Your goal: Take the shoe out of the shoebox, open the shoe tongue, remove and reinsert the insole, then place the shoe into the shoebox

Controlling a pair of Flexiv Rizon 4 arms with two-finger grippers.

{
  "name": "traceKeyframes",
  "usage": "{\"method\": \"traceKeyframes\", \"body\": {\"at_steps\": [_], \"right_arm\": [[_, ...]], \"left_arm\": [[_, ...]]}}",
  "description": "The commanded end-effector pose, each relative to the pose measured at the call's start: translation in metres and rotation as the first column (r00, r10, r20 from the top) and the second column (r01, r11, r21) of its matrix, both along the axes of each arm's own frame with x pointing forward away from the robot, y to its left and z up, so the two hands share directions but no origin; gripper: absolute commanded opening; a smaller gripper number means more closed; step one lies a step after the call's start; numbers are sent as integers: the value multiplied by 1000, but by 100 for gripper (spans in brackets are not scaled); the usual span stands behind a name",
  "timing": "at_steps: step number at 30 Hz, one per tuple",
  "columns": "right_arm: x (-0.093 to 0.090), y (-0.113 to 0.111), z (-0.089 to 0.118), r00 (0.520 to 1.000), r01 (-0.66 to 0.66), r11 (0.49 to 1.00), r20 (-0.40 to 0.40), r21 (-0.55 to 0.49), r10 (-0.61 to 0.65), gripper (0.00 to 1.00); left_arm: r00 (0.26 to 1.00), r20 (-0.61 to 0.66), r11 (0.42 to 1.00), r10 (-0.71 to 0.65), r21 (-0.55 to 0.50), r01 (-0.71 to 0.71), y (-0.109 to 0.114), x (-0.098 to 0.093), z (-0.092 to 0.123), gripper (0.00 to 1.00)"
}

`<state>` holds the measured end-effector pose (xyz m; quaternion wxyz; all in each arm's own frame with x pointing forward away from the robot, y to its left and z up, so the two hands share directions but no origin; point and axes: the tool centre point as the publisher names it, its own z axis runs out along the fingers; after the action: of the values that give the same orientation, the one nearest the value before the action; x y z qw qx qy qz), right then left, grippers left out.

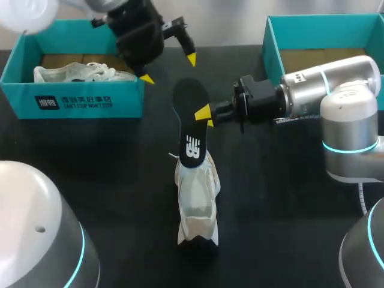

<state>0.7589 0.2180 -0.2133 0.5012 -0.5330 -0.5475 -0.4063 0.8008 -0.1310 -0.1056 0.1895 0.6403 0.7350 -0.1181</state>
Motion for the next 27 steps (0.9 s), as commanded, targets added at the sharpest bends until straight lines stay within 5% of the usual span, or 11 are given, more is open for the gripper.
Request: {"method": "traceKeyframes", "body": {"at_steps": [1,6,27], "right_arm": [[-1,1,0,1000,2,1000,0,-3,-2,0],[-1,1,0,1000,2,1000,0,-3,-2,0],[-1,1,0,1000,2,1000,0,-3,-2,0]], "left_arm": [[994,105,879,9,-475,42,38,-9,-16,100],[990,141,821,14,-567,69,45,-4,-12,100],[990,141,821,14,-567,69,45,-4,-12,100]]}}
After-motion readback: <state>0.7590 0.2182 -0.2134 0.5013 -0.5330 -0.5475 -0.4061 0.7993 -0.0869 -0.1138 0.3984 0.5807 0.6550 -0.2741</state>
